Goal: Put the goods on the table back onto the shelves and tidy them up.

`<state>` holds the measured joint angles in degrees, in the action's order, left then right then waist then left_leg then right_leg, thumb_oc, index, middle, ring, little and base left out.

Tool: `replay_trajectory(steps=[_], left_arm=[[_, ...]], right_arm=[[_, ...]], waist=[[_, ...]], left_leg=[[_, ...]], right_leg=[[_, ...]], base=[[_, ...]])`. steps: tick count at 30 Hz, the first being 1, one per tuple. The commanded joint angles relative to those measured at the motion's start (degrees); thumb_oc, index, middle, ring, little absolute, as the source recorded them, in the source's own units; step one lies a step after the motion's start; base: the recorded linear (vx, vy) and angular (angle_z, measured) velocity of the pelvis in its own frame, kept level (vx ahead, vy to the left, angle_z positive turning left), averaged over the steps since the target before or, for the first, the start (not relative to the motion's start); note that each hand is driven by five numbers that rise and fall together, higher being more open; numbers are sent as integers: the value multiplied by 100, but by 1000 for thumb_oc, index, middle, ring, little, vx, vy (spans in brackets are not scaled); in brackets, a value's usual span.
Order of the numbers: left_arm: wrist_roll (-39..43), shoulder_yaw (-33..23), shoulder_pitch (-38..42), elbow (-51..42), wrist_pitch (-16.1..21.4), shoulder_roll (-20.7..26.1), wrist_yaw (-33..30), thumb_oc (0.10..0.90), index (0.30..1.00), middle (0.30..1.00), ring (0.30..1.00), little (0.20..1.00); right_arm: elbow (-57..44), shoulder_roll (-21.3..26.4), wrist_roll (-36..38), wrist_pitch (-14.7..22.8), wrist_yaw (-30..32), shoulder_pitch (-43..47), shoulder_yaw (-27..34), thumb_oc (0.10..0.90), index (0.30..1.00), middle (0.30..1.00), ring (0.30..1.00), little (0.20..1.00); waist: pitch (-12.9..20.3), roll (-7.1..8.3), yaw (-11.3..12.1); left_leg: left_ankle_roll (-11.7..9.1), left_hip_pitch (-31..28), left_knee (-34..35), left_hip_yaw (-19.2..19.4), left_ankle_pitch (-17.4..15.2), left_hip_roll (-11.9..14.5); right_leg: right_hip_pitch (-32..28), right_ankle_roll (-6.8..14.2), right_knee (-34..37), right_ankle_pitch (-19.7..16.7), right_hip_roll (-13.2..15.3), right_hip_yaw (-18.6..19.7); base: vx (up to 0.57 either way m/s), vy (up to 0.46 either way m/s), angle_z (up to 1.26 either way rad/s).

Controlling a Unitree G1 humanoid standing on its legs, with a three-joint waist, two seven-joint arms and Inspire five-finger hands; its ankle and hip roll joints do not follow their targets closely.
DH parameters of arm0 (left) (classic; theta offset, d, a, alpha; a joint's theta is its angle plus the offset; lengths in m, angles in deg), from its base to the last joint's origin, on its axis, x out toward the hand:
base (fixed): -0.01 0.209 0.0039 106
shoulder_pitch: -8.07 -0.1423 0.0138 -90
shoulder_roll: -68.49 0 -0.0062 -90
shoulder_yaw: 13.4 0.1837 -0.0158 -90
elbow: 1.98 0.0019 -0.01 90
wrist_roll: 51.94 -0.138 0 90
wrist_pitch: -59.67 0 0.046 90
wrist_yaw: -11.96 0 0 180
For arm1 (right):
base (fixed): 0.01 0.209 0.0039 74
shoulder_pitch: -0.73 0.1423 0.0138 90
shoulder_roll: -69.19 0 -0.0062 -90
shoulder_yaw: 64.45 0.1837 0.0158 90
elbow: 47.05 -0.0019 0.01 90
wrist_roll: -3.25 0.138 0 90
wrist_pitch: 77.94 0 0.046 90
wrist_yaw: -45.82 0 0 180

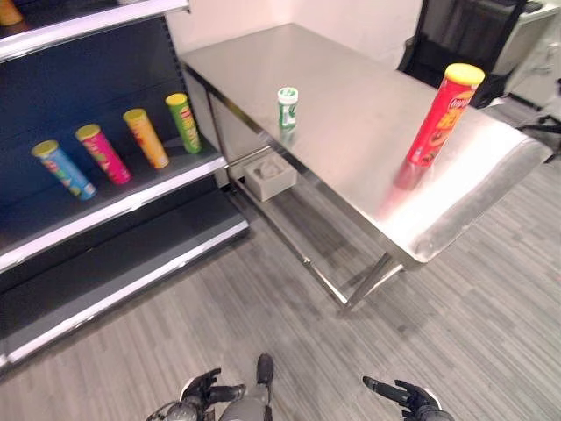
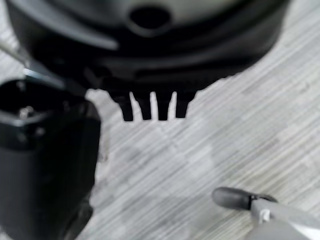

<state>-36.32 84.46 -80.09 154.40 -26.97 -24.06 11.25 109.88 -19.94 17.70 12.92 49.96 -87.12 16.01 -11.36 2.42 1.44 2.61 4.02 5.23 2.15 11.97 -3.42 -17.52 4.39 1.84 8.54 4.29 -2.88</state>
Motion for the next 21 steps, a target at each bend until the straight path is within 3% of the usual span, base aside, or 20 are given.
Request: replay_trajectory(steps=[1,3,4,7,9,10,12,15,18,21], left_arm=[[6,108,53,-201,130,59,-48,800,900,900,900,900],[72,55,133,-245,109,121,-68,800,900,900,900,900],[90,29,206,-255,84,159,-82,800,900,900,900,900],[122,53,295,-253,84,231,-100,800,900,900,900,900],[127,65,327,-274,104,280,-114,800,900,900,900,900],[127,67,326,-274,105,281,-114,800,900,900,900,900],[117,107,384,-207,125,293,-125,800,900,900,900,900],[74,83,376,-96,125,279,-111,800,900,900,900,900],[-2,54,326,30,117,225,-125,800,900,900,900,900],[28,-24,258,74,124,218,-162,800,900,900,900,900]], right_arm=[[-295,343,-63,120,64,29,38,800,900,900,900,900],[-260,306,-40,107,56,54,90,800,900,900,900,900],[-263,295,-35,94,50,133,104,800,900,900,900,900],[-261,280,15,106,67,190,98,800,900,900,900,900],[-229,262,17,99,83,166,100,800,900,900,900,900],[-229,260,17,99,83,165,101,800,900,900,900,900],[-86,274,-4,52,40,152,137,800,900,900,900,900],[62,240,-30,10,27,98,165,800,900,900,900,900],[208,258,-55,-5,102,-28,281,800,900,900,900,900],[346,399,179,10,254,-128,710,800,900,900,900,900]], waist=[[68,-134,238],[60,-156,251],[-71,-191,201],[-257,-246,120],[-240,-249,157],[-256,-250,139],[-267,-175,71],[-182,22,30],[-68,114,11],[7,134,-77]], left_leg=[[-529,96,-283,-13,-597,313],[-407,-17,-220,37,-692,256],[-306,-174,-163,90,-776,243],[-239,-300,-117,135,-840,290],[-291,-347,-103,191,-944,377],[-293,-366,-105,171,-951,375],[-393,-440,-103,162,-1082,418],[-445,-467,-143,163,-1163,339],[-560,-504,-116,199,-1147,467],[-666,-606,-95,235,-1170,626]], right_leg=[[712,292,130,-499,90,-32],[1082,401,-660,-429,188,34],[1579,531,-1554,-527,202,113],[2219,560,-2463,-889,290,20],[2321,506,-2093,-932,667,-373],[2285,507,-2083,-924,670,-396],[2236,516,-859,-1143,934,-766],[1971,742,-53,-1479,989,-740],[1784,765,229,-1613,916,-849],[1626,717,316,-1523,788,-869]], base=[[133,167,-37],[87,200,-15],[21,201,-10],[8,103,-11],[71,-19,-1],[110,-77,-1],[153,-132,-5],[107,-117,1],[106,-184,21],[119,-171,0]])
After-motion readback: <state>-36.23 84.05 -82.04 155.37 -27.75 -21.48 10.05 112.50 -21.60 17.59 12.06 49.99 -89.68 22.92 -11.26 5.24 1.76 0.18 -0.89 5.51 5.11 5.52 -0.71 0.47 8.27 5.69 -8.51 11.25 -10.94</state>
